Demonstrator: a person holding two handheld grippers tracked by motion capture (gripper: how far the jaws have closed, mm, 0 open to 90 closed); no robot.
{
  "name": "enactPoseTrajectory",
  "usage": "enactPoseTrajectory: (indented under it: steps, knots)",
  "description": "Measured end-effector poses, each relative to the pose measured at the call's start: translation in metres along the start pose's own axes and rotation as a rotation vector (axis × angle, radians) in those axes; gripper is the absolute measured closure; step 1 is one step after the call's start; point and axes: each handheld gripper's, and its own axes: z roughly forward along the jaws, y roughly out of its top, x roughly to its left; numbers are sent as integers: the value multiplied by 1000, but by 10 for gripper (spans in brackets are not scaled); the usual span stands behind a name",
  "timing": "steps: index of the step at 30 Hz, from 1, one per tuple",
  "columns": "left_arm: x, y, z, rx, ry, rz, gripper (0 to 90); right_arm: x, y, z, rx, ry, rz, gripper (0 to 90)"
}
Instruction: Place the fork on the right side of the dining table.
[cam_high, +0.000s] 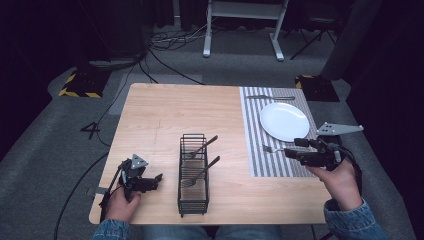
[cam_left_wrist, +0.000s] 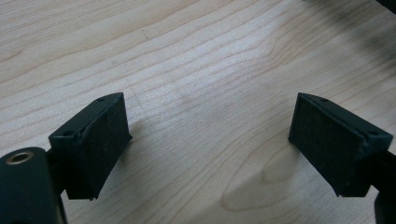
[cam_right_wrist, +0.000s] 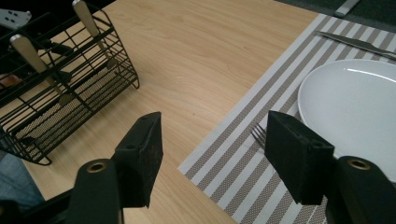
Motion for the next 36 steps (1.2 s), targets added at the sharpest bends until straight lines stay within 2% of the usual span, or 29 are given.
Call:
enactPoseTrajectory:
  steps: [7,12,14,17,24,26,29,33,36]
  knots:
    - [0,0,0,0,0,0,122,16,-13,5,31,47,7,363]
    - [0,0,0,0,0,0,122,28,-29,11,-8,53,31,358]
    - [0,0,0,0,0,0,122,33,-36,16,-18,54,16,364]
    - [0,0,0,0,0,1,122,43,-45,23,-38,13,-28,369]
    - [0,0,0,1,-1,-1,122,57,-75,53,-34,75,-23,385]
    - [0,0,0,0,0,1,122,59,-80,61,-25,76,-24,384]
    - [0,0,0,0,0,1,122,64,-85,73,13,70,-54,380]
    - [0,0,0,0,1,1,122,69,-90,92,82,16,-121,382]
    - [0,0,0,0,1,1,122,70,-95,101,111,26,-125,382]
